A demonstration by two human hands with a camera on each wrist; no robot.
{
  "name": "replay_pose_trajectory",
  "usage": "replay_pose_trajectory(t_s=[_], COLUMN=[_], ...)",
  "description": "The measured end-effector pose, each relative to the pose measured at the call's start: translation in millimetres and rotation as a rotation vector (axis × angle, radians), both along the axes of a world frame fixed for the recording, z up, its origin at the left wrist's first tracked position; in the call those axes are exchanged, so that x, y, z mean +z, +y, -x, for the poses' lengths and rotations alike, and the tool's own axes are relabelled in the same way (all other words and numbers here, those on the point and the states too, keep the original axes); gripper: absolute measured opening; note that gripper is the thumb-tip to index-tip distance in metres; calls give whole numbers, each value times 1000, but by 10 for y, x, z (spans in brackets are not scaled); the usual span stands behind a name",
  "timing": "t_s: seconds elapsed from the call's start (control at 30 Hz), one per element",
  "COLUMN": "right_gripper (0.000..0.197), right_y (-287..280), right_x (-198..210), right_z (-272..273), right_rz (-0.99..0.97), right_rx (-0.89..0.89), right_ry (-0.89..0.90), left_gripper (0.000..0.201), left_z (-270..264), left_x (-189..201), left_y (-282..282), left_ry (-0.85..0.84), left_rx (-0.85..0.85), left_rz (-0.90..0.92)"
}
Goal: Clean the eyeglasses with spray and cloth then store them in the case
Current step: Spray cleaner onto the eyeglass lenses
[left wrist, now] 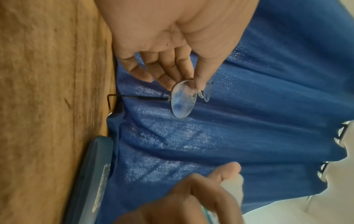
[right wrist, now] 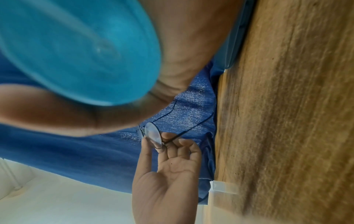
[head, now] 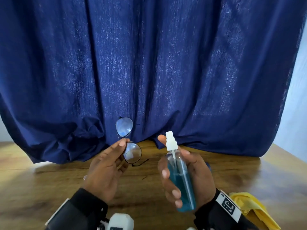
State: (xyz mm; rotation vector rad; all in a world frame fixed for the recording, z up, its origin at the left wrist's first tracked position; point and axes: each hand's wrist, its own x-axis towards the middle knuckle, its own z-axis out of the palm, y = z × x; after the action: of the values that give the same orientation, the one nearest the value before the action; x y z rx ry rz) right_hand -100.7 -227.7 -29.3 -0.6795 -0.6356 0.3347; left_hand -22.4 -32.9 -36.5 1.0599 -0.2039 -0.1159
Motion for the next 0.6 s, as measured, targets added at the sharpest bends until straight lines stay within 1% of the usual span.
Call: replay_pose_trajectory(t_s=[0.1, 0.2, 0.27, 0.33, 0.37, 0.4, 0.43, 0.5, 0.53, 0.57, 0.6], right_gripper=[57, 58, 57, 57, 57, 56, 55, 54, 55, 56, 56], right_y=[-13, -2, 0, 2, 2, -3, -15, -20, -15, -17, -23], right_x=[3, 28, 48, 81, 104, 125, 139, 152, 156, 166, 172], right_z=[8, 24, 45, 72, 85, 100, 112, 122, 122, 124, 123], right_rz=[7, -2, -10, 20, 77, 181, 337, 715, 865, 940, 953], right_rx=[24, 17, -26, -113, -187, -300, -452, -830, -998, -1136, -1239], right_ry=[-11, -45, -72, -82, -78, -94, -144, -354, -478, -571, -634], left_gripper=[38, 36, 33, 29, 26, 23, 22, 28, 31, 31, 27], left_z=[23, 27, 32, 50, 71, 89, 107, 142, 159, 178, 192], left_x=[-8, -35, -43, -27, -11, 5, 21, 46, 61, 82, 94], left_y=[-26, -33, -31, -34, -38, -48, -59, -68, -68, -78, -84], left_ry=[26, 46, 54, 41, 24, -5, -39, -115, -146, -172, -194], left_rx=[-32, -45, -52, -53, -49, -37, -15, 42, 69, 93, 116], left_rz=[16, 12, -1, -18, -26, -40, -56, -91, -106, -120, -136])
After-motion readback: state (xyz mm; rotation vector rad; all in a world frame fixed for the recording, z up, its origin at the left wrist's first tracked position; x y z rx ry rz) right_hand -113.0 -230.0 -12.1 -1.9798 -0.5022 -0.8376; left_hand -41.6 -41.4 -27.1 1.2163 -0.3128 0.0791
